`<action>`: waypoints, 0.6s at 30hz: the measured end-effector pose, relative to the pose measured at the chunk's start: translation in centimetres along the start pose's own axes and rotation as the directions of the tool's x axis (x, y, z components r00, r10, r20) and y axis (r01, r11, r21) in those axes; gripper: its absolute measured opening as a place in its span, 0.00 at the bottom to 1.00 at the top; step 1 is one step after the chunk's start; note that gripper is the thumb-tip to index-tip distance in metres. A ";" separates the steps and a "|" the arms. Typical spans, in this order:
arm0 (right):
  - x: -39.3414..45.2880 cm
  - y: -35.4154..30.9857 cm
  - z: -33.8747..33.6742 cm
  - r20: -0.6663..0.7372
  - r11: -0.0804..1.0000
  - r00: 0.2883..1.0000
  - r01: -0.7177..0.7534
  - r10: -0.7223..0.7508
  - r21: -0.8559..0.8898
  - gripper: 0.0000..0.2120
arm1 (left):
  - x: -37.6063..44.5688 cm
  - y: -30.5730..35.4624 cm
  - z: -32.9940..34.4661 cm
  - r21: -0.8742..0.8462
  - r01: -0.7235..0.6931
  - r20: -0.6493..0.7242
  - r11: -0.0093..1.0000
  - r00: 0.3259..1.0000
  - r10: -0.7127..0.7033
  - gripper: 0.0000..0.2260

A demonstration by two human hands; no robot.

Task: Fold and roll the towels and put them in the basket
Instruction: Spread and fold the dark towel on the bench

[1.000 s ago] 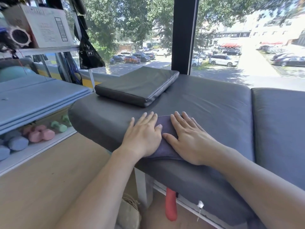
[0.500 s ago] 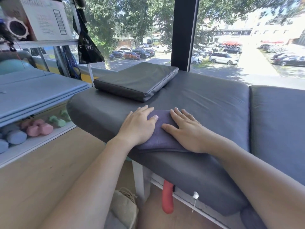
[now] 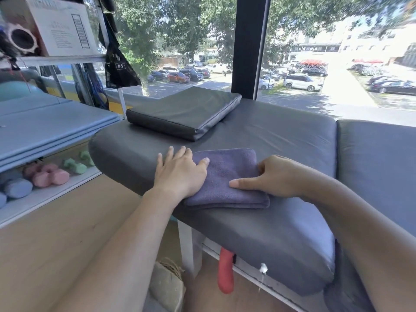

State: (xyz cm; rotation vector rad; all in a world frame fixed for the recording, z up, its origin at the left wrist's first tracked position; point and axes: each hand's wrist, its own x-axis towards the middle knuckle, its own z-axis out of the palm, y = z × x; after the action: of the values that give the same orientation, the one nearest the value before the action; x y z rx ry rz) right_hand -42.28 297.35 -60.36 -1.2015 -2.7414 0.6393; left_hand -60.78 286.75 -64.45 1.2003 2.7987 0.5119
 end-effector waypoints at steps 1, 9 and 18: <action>-0.1 0.0 -0.1 -0.005 0.995 1.000 0.030 -0.030 0.091 0.29 | 0.0 0.1 -0.1 -0.016 0.000 -0.015 1.000 1.000 0.000 0.34; 0.9 0.6 -0.8 -0.270 0.713 0.961 0.230 -0.059 0.662 0.20 | -0.8 0.1 -2.9 -0.417 -0.068 -0.067 0.906 0.997 0.044 0.36; -2.4 0.8 -5.1 -0.204 0.443 0.846 0.445 -0.493 0.778 0.19 | -2.7 1.4 -5.1 -0.857 -0.258 -0.088 0.447 0.927 0.365 0.24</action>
State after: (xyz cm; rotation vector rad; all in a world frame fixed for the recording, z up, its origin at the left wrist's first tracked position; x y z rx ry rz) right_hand -38.90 297.86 -55.77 -0.1695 -2.1170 1.5798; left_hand -58.80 284.27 -59.39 1.3506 1.6887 1.5683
